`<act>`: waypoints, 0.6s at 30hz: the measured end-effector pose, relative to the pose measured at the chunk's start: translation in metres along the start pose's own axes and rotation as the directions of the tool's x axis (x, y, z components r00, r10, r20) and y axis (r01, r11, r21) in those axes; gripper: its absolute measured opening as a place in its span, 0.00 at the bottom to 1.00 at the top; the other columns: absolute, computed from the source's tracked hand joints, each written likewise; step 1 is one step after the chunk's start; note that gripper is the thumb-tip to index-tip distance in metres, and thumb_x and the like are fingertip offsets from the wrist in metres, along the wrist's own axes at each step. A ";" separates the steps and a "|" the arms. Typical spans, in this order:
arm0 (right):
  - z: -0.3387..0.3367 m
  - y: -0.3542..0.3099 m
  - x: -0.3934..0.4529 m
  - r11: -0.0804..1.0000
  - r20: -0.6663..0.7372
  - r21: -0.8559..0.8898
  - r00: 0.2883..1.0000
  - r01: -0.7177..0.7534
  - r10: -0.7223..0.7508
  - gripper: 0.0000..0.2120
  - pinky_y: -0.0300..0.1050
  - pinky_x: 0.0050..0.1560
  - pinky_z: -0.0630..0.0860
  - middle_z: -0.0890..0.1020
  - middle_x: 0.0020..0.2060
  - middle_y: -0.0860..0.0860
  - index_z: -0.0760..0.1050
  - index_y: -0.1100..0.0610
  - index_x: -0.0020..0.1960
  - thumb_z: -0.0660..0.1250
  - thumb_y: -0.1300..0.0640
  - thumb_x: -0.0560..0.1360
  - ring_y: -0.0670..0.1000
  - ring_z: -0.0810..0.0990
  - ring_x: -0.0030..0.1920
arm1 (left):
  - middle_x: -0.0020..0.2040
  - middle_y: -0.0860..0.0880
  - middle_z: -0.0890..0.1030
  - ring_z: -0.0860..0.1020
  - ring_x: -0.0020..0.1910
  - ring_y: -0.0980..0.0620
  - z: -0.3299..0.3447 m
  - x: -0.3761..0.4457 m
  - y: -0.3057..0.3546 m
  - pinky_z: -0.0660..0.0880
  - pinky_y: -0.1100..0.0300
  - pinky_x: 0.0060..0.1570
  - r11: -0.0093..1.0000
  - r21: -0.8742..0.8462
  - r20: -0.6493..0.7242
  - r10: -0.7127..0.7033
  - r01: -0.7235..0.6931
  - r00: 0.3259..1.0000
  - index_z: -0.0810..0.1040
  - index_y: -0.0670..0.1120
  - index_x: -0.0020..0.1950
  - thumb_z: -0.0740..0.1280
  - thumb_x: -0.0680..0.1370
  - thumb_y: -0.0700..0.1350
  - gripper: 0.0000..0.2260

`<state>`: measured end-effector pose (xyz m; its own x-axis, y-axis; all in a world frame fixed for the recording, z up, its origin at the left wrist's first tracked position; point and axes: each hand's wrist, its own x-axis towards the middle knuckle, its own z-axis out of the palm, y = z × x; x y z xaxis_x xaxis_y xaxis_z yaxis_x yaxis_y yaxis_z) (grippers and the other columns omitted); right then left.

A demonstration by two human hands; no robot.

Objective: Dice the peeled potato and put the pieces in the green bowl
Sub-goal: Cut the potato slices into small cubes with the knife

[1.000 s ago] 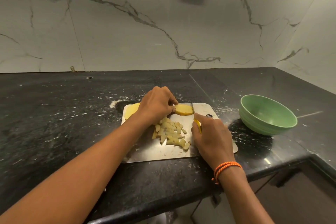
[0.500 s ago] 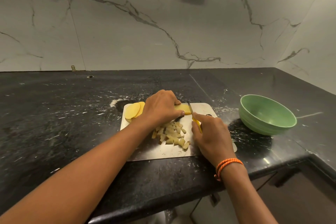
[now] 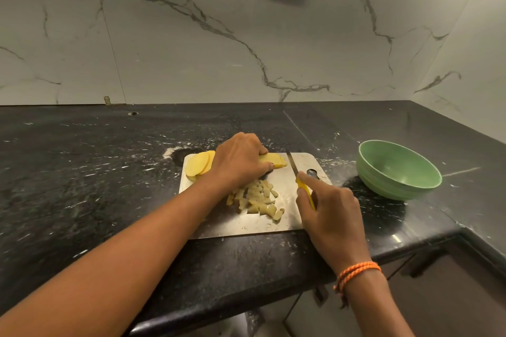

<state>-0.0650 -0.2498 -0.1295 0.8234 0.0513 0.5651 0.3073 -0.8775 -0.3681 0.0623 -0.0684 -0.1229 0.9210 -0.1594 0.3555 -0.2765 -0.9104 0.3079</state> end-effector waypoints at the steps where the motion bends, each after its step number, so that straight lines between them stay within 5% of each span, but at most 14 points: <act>1: 0.004 0.000 0.005 1.000 -0.009 0.003 1.000 -0.003 0.003 0.17 0.49 0.36 0.76 0.82 0.32 0.53 0.79 0.51 0.67 0.68 0.54 0.78 0.55 0.78 0.32 | 0.61 0.53 0.84 0.79 0.60 0.50 0.000 0.000 0.000 0.75 0.56 0.49 1.000 -0.003 0.001 0.005 -0.005 1.000 0.85 0.53 0.67 0.75 0.76 0.64 0.24; 7: 0.025 0.000 0.028 0.999 0.116 -0.044 0.993 0.010 -0.005 0.16 0.56 0.41 0.78 0.84 0.39 0.55 0.79 0.51 0.65 0.64 0.51 0.79 0.60 0.81 0.42 | 0.60 0.54 0.84 0.80 0.59 0.50 0.000 0.000 -0.001 0.76 0.56 0.48 1.000 0.000 0.009 0.014 -0.014 1.000 0.85 0.53 0.66 0.75 0.76 0.64 0.24; 18: 0.006 0.003 0.003 1.000 0.177 0.022 0.984 0.008 -0.012 0.15 0.55 0.40 0.79 0.81 0.33 0.51 0.79 0.52 0.64 0.66 0.52 0.79 0.56 0.78 0.36 | 0.57 0.53 0.84 0.79 0.56 0.50 0.002 -0.004 0.003 0.76 0.55 0.47 0.999 0.044 -0.065 -0.019 0.021 0.998 0.86 0.51 0.64 0.74 0.77 0.64 0.22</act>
<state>-0.0590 -0.2491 -0.1332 0.8912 0.1453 0.4296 0.3241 -0.8666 -0.3793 0.0582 -0.0710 -0.1248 0.9062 -0.1173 0.4062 -0.2443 -0.9294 0.2767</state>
